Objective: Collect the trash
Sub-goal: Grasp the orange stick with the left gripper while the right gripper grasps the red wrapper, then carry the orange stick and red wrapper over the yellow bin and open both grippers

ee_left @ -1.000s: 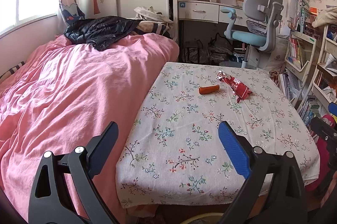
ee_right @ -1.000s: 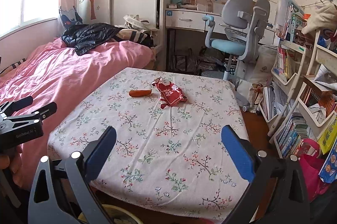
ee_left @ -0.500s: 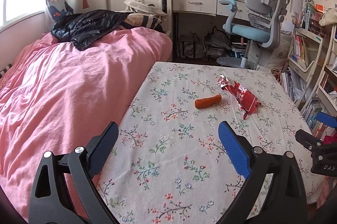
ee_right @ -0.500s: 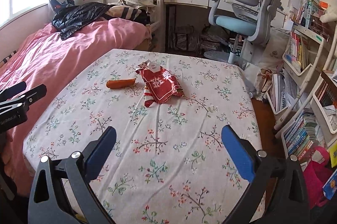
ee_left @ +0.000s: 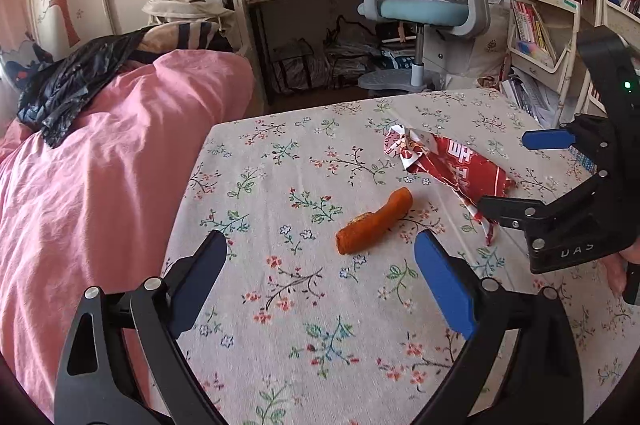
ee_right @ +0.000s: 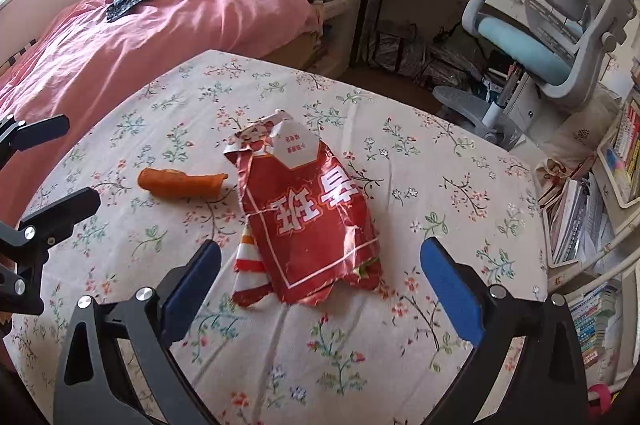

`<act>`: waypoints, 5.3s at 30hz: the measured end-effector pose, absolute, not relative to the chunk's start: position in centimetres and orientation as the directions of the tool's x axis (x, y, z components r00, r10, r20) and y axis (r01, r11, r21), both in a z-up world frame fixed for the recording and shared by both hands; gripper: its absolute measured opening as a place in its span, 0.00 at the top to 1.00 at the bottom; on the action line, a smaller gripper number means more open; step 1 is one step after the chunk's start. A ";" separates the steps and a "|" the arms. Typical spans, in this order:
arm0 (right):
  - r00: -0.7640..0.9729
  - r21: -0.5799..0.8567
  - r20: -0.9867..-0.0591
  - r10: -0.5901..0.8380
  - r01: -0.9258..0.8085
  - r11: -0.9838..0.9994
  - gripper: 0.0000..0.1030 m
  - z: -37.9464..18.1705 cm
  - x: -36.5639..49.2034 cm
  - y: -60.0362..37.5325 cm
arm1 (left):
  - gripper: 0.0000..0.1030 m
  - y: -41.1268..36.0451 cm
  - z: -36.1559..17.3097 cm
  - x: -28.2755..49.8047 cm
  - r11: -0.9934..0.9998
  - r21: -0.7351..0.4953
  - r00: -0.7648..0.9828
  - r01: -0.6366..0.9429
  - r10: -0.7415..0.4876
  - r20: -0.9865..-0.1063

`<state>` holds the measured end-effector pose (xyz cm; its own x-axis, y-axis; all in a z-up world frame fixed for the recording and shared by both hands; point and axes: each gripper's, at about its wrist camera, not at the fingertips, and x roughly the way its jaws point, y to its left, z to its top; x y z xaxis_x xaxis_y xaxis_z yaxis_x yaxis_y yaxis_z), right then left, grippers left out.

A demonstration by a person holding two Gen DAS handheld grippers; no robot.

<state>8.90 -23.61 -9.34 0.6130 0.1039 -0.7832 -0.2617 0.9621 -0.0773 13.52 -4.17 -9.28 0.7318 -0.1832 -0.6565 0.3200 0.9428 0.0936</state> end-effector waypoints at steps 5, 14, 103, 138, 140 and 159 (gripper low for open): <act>0.538 -0.004 -0.830 0.150 -0.274 0.962 0.07 -11.2 12.2 -24.3 | 0.16 -6.5 -10.4 16.6 0.912 0.110 0.697 0.395 -0.219 -0.683; 0.526 0.097 -0.811 0.255 -0.309 0.946 0.56 -11.3 12.9 -25.1 | 0.77 -9.4 -13.4 19.7 0.886 0.090 0.576 0.456 -0.217 -0.788; 0.377 0.266 -0.843 0.383 -0.327 0.907 0.68 -14.1 -25.0 -14.0 | 0.85 4.9 -4.7 -16.9 0.956 -0.224 0.739 0.188 -0.288 -0.609; 0.270 0.289 -0.893 0.360 -0.270 0.919 0.44 -18.0 -25.3 -14.5 | 0.85 3.4 -6.8 -20.2 0.967 -0.143 0.700 0.209 -0.250 -0.668; 0.268 0.298 -0.891 0.367 -0.265 0.917 0.34 -17.9 -25.2 -14.5 | 0.85 3.0 -7.2 -20.5 0.967 -0.129 0.692 0.222 -0.249 -0.678; 0.506 0.083 -0.857 0.099 -0.053 0.995 0.13 -14.1 -25.6 -19.0 | 0.84 -0.1 -13.2 -22.7 0.949 -0.075 0.475 0.305 -0.219 -0.852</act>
